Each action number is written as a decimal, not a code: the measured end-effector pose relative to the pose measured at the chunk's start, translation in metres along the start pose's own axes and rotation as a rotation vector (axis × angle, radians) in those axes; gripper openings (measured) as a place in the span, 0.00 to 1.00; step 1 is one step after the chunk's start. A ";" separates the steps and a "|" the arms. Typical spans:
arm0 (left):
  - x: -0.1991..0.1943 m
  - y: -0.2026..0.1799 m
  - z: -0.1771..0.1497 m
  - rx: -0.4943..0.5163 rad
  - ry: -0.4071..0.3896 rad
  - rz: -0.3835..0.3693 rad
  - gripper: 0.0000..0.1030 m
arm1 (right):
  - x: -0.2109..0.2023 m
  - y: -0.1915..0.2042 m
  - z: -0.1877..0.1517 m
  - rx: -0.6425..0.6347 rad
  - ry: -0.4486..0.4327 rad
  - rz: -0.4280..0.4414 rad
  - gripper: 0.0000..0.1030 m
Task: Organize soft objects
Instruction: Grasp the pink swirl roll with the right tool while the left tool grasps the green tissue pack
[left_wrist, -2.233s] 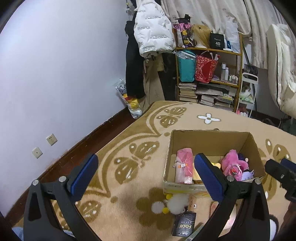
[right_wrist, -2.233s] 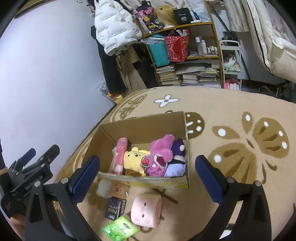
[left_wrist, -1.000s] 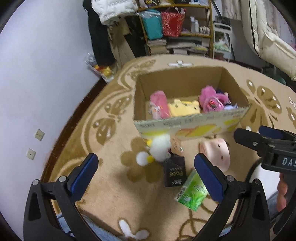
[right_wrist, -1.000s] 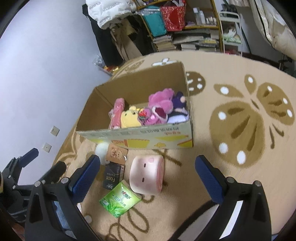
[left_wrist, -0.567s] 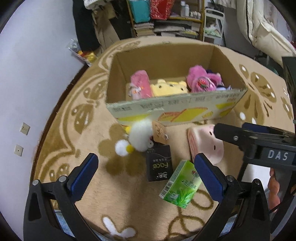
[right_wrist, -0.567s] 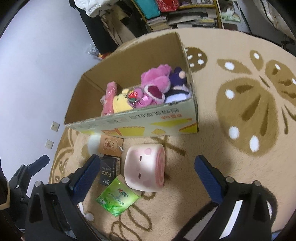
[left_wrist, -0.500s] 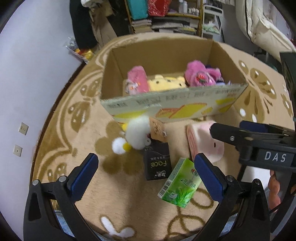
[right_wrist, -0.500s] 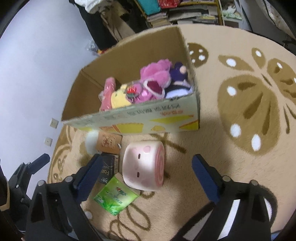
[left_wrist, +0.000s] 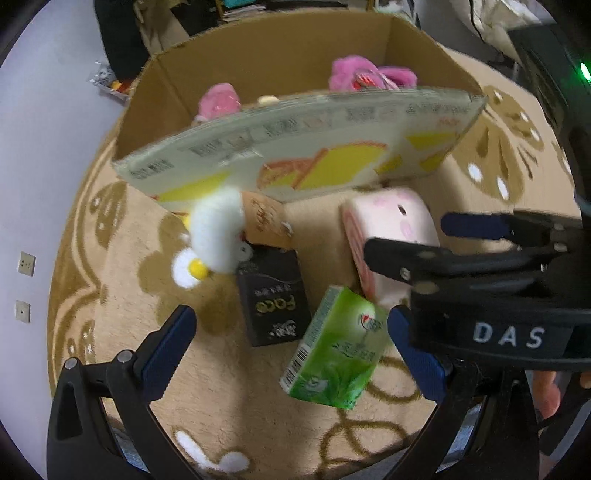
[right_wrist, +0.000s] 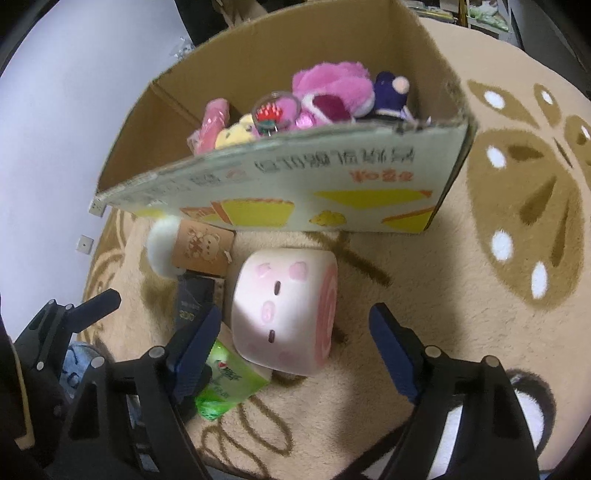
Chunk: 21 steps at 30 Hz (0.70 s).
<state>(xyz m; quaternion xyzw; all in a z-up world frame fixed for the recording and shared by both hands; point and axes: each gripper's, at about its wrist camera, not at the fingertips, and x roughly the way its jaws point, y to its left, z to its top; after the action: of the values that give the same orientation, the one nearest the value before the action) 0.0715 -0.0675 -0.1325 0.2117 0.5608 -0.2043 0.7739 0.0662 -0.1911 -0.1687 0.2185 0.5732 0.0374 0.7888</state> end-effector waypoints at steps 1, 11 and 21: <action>0.002 -0.002 -0.001 0.009 0.008 0.003 0.99 | 0.003 0.000 0.000 -0.003 0.009 -0.005 0.83; 0.024 -0.008 -0.009 0.014 0.097 0.000 0.99 | 0.008 0.004 -0.002 -0.020 0.021 -0.024 0.80; 0.043 -0.009 -0.021 -0.025 0.171 -0.011 0.66 | 0.010 0.003 -0.001 -0.015 0.018 -0.038 0.78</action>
<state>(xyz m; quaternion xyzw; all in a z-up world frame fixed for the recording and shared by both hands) 0.0624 -0.0673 -0.1800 0.2155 0.6286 -0.1825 0.7247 0.0693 -0.1848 -0.1767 0.2015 0.5840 0.0286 0.7858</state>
